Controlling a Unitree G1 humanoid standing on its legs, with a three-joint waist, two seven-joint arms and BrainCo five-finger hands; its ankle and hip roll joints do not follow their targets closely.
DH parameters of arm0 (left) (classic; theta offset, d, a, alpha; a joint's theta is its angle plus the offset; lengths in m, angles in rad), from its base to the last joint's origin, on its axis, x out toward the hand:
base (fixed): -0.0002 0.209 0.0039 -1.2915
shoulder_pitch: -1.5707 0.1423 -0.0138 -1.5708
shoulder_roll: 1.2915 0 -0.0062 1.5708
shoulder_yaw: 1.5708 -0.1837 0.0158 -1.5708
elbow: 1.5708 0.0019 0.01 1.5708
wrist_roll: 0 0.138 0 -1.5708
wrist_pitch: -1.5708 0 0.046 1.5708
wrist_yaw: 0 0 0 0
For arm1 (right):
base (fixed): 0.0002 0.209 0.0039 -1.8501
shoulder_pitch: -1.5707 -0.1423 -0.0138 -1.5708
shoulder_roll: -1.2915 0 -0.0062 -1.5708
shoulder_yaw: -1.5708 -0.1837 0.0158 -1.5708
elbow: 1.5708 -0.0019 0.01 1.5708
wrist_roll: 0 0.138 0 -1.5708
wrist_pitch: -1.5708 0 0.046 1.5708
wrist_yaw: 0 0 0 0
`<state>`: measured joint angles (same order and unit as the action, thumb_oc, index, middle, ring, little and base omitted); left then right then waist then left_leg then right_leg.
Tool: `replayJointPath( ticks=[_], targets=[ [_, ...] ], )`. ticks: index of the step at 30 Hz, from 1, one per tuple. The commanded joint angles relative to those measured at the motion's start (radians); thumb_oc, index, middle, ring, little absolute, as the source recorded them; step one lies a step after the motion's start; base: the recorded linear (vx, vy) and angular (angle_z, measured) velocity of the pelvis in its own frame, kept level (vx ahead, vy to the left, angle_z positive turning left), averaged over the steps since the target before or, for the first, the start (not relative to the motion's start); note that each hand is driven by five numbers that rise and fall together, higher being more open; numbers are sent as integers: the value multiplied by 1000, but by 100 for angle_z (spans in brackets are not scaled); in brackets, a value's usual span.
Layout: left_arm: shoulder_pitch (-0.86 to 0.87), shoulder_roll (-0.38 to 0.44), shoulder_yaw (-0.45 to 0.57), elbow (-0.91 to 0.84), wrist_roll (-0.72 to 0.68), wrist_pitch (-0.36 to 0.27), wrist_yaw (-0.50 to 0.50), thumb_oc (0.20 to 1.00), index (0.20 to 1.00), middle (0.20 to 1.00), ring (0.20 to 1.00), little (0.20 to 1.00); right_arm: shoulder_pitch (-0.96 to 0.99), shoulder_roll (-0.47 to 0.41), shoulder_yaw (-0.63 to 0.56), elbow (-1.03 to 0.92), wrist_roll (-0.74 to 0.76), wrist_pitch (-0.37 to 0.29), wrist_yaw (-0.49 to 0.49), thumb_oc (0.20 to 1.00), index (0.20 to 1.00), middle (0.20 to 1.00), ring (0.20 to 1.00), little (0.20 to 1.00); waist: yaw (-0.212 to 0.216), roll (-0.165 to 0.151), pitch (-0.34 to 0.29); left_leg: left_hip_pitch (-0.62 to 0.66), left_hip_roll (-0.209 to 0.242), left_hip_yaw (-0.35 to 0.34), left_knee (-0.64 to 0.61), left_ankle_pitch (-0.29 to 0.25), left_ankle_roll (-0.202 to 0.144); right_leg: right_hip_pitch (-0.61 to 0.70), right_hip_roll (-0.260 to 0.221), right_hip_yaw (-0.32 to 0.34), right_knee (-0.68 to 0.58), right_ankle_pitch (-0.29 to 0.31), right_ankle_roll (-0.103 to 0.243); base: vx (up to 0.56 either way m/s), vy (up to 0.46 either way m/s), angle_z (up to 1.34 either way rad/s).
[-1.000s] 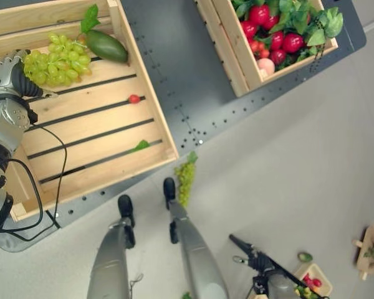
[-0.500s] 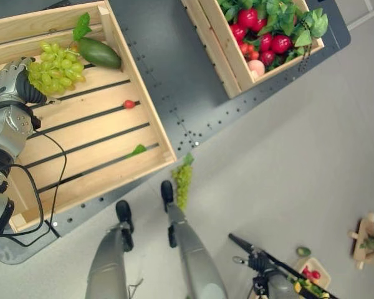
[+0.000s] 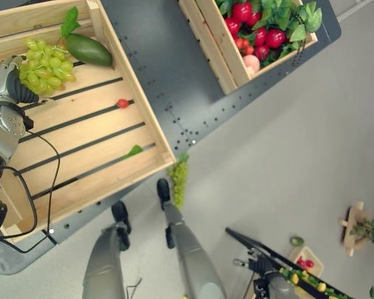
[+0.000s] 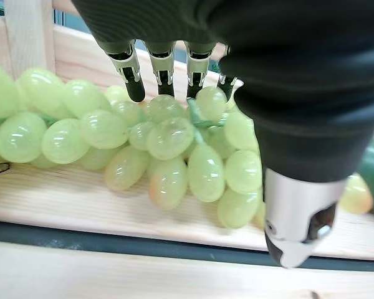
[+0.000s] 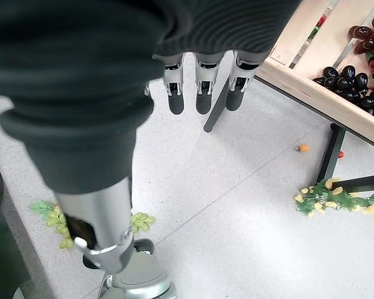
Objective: Pick up the fruits from the basket on one side to the basket on the other side
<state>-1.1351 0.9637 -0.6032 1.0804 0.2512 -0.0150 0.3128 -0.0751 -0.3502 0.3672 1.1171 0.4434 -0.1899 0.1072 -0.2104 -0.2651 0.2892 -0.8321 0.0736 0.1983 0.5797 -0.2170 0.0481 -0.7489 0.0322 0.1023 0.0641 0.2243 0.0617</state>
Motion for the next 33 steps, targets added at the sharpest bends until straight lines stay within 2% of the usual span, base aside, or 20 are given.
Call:
replayJointPath(
  ticks=[1,2,3,4,5,6,8,9,11,12,13,15,16,18,19,20,27,28,30,33],
  targets=[
    [-12,69,30,-24,15,-15,24,1000,1000,1000,1000,1000,14,-23,1,48,-5,26,2,1000,1000,1000,1000,1000,12,25,11,137,-14,-24,-213,48,-14,143,-34,-9,47,-118,116,23,-6,-21],
    [-16,73,30,-28,16,-16,25,1000,1000,1000,1000,1000,13,-23,-2,47,-4,25,3,1000,1000,1000,1000,1000,7,15,15,120,-17,-13,-211,88,-12,133,-44,-11,41,-92,113,25,-2,-22],
    [-19,76,24,-26,16,-17,27,1000,1000,1000,1000,1000,13,-23,-1,46,-4,25,2,1000,1000,1000,1000,1000,11,25,9,131,-15,-27,-209,50,-15,146,-37,-11,36,-113,117,-78,-44,-22],
    [-21,76,25,-26,16,-17,27,1000,1000,1000,1000,1000,12,-23,-1,45,-4,25,2,1000,1000,1000,1000,1000,6,14,14,119,-19,-15,-211,89,-11,134,-44,-10,36,-91,113,107,40,-16],
    [-29,78,18,-26,19,-15,32,1000,1000,1000,1000,1000,15,-22,0,49,-4,26,3,1000,1000,1000,1000,1000,10,24,8,128,-16,-29,-209,50,-15,147,-38,-12,31,-112,117,-73,-33,-19],
    [-42,82,13,-22,21,-14,33,1000,1000,1000,1000,1000,16,-22,2,45,2,26,7,1000,1000,1000,1000,1000,1,12,10,115,-23,-17,-215,90,-12,139,-47,-10,20,-87,113,26,18,-10],
    [-44,81,12,-19,23,-12,36,1000,1000,1000,1000,1000,15,-20,3,46,1,25,7,1000,1000,1000,1000,1000,1,11,9,114,-23,-17,-216,89,-12,138,-48,-10,18,-85,114,15,22,4],
    [-57,87,-1,4,24,-12,36,1000,1000,1000,1000,1000,15,-17,9,48,-1,26,8,1000,1000,1000,1000,1000,4,20,1,123,-18,-29,-207,44,-13,153,-42,-12,14,-105,119,102,58,1],
    [-60,87,-3,8,24,-12,38,1000,1000,1000,1000,1000,14,-15,10,45,3,25,8,1000,1000,1000,1000,1000,-1,7,4,110,-22,-14,-207,81,-9,141,-49,-8,14,-83,116,9,9,-10],
    [-83,84,-22,32,24,-12,40,1000,1000,1000,1000,1000,11,-14,14,47,7,26,8,1000,1000,1000,1000,1000,2,16,-2,120,-18,-25,-201,38,-10,152,-43,-9,15,-104,121,-87,-43,-10],
    [-86,84,-23,33,24,-12,40,1000,1000,1000,1000,1000,9,-14,13,46,7,26,9,1000,1000,1000,1000,1000,-3,5,3,107,-22,-13,-203,78,-7,140,-51,-8,16,-83,117,100,36,-8],
    [-107,80,-42,55,21,-12,37,1000,1000,1000,1000,1000,6,-15,16,48,12,25,5,1000,1000,1000,1000,1000,2,17,1,113,-19,-25,-197,40,-9,145,-44,-13,18,-102,121,1,-2,-2],
    [-109,80,-43,56,21,-12,38,1000,1000,1000,1000,1000,5,-15,15,47,12,24,6,1000,1000,1000,1000,1000,-3,6,6,100,-23,-13,-200,80,-6,132,-51,-11,18,-81,117,0,0,0],
    [-126,75,-63,82,20,-12,33,1000,1000,1000,1000,1000,4,-16,17,47,21,22,1,1000,1000,1000,1000,1000,0,15,5,105,-19,-23,-194,40,-7,137,-45,-16,17,-98,121,0,0,0],
    [-128,76,-63,83,20,-12,33,1000,1000,1000,1000,1000,2,-16,17,46,21,21,1,1000,1000,1000,1000,1000,-6,4,10,93,-23,-11,-197,79,-4,124,-53,-14,18,-77,117,0,0,0],
    [-131,69,-71,100,18,-13,26,1000,1000,1000,1000,1000,3,-16,16,46,28,21,1,1000,1000,1000,1000,1000,-2,13,8,104,-18,-24,-194,38,-6,132,-45,-17,18,-96,121,0,0,0],
    [-131,48,-76,130,16,-10,11,1000,1000,1000,1000,1000,9,-19,17,46,29,20,-1,1000,1000,1000,1000,1000,0,15,18,95,-18,-28,-188,39,-5,116,-41,-24,27,-98,117,10,6,0],
    [-128,47,-76,134,16,-9,5,777,777,777,777,777,10,-20,16,47,31,21,-2,1000,1000,1000,1000,1000,0,16,20,94,-18,-29,-186,38,-4,112,-40,-25,29,-99,116,0,0,0],
    [-130,41,-84,148,15,-8,1,209,209,209,209,209,6,-22,15,45,34,20,0,1000,1000,1000,1000,1000,-3,16,19,90,-18,-34,-186,40,-4,106,-39,-30,30,-98,114,0,0,0],
    [-120,38,-80,157,16,-9,-6,200,200,200,200,200,4,-24,13,46,36,20,-3,1000,1000,1000,1000,1000,-3,16,21,88,-18,-35,-179,38,-4,102,-38,-31,34,-100,111,0,0,0]
  ],
)
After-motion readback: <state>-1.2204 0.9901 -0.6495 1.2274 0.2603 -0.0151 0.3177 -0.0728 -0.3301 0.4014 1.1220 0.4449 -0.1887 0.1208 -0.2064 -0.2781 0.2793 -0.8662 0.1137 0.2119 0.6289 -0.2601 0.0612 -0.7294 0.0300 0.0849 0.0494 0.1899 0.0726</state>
